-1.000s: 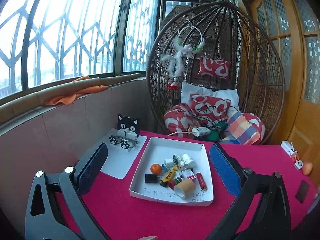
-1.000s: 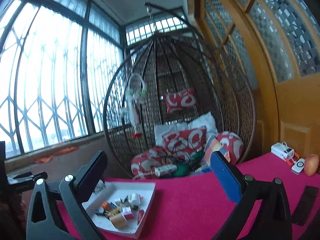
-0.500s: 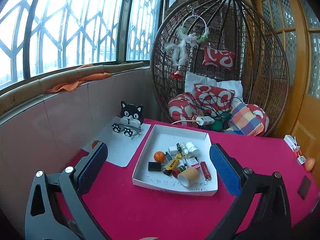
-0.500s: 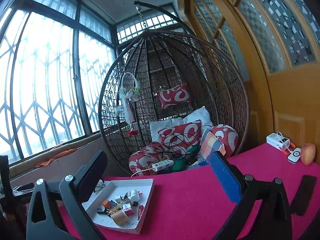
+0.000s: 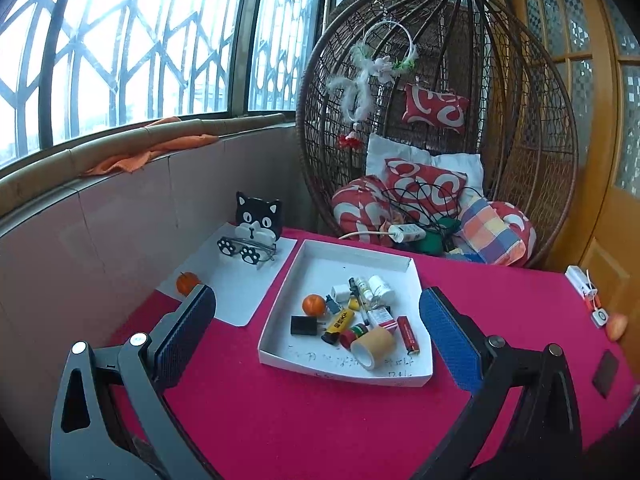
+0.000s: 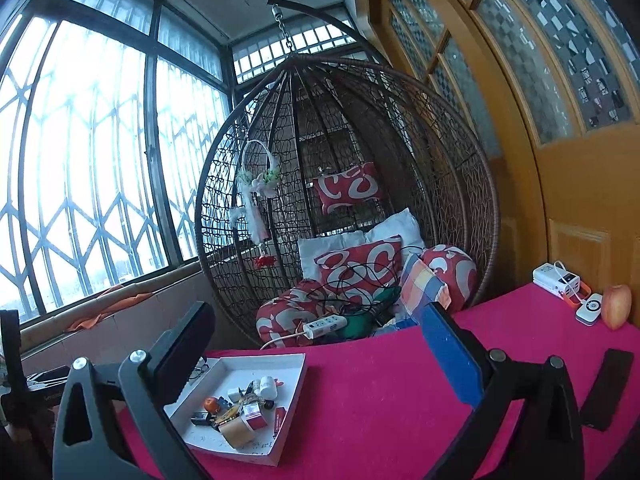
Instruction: Organize rigid objects
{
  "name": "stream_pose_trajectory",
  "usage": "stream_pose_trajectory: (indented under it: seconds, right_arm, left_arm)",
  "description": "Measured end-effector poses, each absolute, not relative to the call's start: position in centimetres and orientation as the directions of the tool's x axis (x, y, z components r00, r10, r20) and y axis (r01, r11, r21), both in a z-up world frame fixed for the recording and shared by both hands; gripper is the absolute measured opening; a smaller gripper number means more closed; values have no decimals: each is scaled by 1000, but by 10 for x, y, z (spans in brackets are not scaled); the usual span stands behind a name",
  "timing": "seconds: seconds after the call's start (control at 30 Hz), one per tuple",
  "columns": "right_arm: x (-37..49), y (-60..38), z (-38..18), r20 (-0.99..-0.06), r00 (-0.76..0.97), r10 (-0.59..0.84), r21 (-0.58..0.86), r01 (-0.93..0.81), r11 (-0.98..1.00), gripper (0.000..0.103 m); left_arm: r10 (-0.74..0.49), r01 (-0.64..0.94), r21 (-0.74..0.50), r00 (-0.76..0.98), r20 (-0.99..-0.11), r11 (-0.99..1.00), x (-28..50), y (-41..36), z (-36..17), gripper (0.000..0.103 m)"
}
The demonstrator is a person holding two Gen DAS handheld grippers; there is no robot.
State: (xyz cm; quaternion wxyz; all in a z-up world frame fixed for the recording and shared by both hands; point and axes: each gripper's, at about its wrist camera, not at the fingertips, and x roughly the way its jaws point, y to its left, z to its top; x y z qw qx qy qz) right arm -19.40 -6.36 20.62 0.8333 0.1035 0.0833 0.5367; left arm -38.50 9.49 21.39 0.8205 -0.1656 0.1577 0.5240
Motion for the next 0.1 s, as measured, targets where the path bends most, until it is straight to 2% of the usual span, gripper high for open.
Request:
stream_pose_trajectory:
  seconds: [0.1]
  right_arm:
    - [-193, -64, 205, -33, 410, 912, 266, -876, 403, 103]
  left_arm:
    - [810, -909, -106, 409, -421, 404, -384, 93, 214, 103]
